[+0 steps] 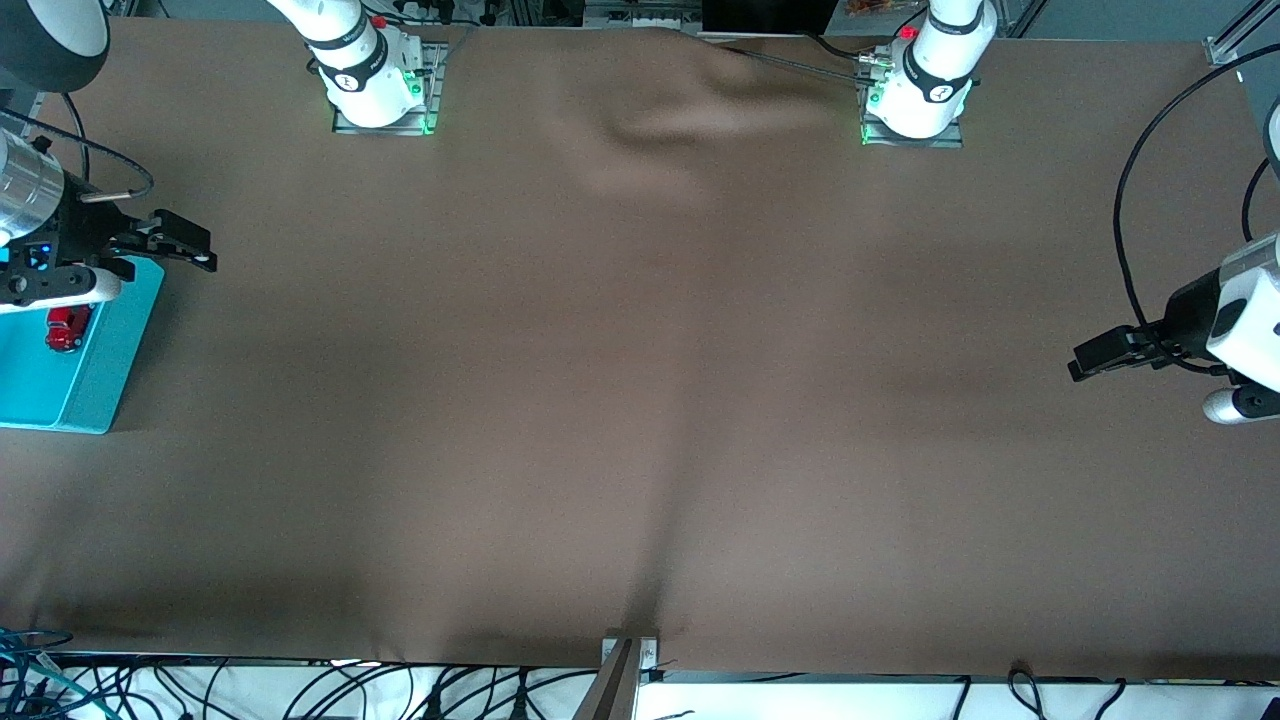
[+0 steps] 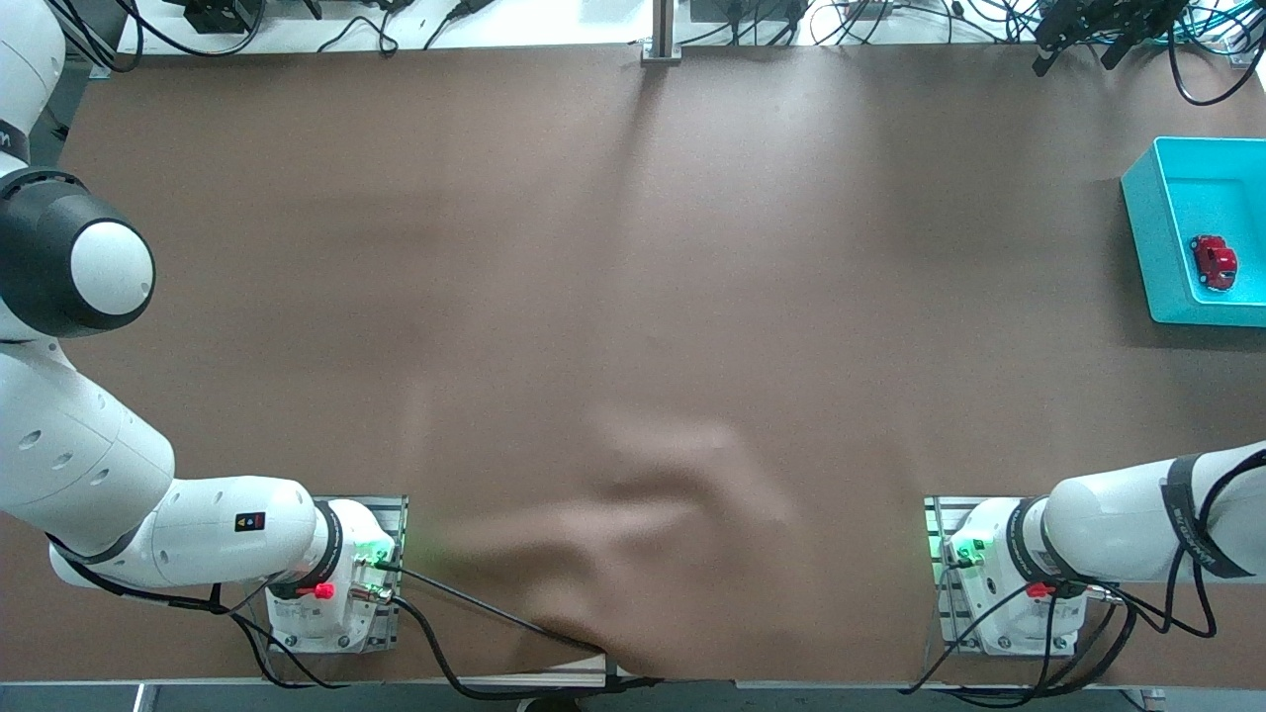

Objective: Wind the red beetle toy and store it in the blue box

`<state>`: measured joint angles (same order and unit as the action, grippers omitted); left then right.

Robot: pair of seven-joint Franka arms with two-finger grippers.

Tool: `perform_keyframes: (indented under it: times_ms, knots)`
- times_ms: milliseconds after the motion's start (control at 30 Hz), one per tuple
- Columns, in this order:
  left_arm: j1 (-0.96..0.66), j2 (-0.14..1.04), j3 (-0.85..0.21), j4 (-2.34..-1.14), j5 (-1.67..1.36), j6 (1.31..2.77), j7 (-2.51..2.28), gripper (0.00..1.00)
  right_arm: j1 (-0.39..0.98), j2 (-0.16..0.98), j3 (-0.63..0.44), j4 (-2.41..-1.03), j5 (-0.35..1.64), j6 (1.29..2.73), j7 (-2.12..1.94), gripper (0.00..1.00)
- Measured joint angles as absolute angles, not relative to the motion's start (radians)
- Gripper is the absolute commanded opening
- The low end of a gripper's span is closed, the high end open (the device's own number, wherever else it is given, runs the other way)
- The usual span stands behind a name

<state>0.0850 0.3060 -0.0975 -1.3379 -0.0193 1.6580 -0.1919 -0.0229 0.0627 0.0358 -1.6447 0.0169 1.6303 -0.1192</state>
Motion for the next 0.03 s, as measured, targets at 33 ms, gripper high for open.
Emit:
perform_keyframes:
  times_ms: [33]
  knots:
    - [0.086, 0.306, -0.097, -1.338, -0.019, 1.656, -0.192, 1.00, -0.021, 0.063, 0.037, -1.645, 0.017, 1.630, -0.119, 1.00]
